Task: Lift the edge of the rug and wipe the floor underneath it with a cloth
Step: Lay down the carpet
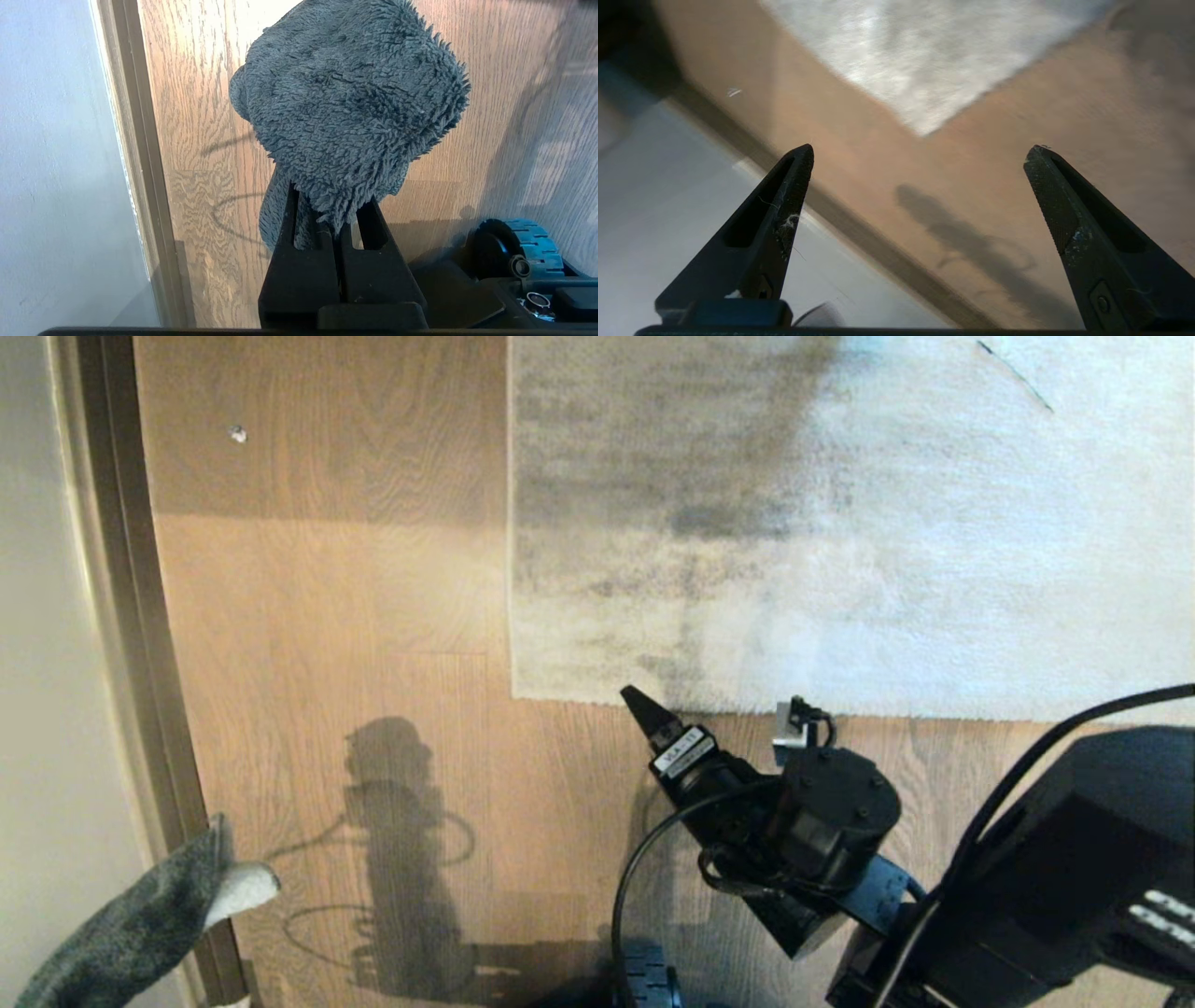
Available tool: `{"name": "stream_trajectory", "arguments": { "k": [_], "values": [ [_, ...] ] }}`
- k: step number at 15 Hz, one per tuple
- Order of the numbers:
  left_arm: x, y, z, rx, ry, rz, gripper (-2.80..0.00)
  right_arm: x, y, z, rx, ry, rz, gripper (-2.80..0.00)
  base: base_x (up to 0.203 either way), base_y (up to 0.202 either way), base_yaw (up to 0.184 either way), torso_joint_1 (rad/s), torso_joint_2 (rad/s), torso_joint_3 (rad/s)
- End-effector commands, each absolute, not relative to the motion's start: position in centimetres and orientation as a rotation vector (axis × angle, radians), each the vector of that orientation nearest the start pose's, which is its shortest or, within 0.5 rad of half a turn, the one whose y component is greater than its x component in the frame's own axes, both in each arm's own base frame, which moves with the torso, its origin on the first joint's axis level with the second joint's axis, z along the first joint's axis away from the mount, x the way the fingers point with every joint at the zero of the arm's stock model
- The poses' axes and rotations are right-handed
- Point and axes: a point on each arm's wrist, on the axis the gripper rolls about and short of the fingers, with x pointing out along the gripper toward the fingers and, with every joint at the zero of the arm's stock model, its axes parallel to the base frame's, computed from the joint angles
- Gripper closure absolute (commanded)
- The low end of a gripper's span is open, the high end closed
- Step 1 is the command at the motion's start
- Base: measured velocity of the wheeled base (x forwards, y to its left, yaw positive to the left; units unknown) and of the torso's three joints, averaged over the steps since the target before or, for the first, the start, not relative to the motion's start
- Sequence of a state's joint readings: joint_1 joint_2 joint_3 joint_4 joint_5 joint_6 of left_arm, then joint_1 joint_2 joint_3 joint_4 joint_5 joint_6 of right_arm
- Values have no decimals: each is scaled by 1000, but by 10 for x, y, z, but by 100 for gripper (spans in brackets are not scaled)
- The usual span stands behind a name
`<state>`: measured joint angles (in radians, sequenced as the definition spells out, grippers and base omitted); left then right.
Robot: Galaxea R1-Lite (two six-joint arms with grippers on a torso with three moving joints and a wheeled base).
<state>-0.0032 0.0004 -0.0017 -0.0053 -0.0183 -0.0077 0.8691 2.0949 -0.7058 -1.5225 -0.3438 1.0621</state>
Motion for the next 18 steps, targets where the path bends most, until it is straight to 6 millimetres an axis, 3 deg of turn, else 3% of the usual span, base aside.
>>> {"name": "stream_trajectory", "arguments": {
  "k": [1,4,9,10,16,18],
  "values": [
    [-23,0,76,-8,-6,-20,0,240,271,102,1113,162,504,-280,0,0,0,0,0,0],
    [-23,0,77,-9,-8,-22,0,239,269,101,1100,154,478,-280,0,0,0,0,0,0],
    [-23,0,77,-9,-8,-22,0,228,256,129,1090,94,504,-280,0,0,0,0,0,0],
    [-23,0,77,-9,-8,-22,0,223,251,134,1086,87,508,0,0,0,0,0,0,0],
    [-23,0,77,-9,-8,-22,0,191,213,142,929,88,499,0,0,0,0,0,0,0],
    [-23,0,77,-8,-8,-22,0,182,202,134,864,117,479,0,0,0,0,0,0,0]
  ]
}}
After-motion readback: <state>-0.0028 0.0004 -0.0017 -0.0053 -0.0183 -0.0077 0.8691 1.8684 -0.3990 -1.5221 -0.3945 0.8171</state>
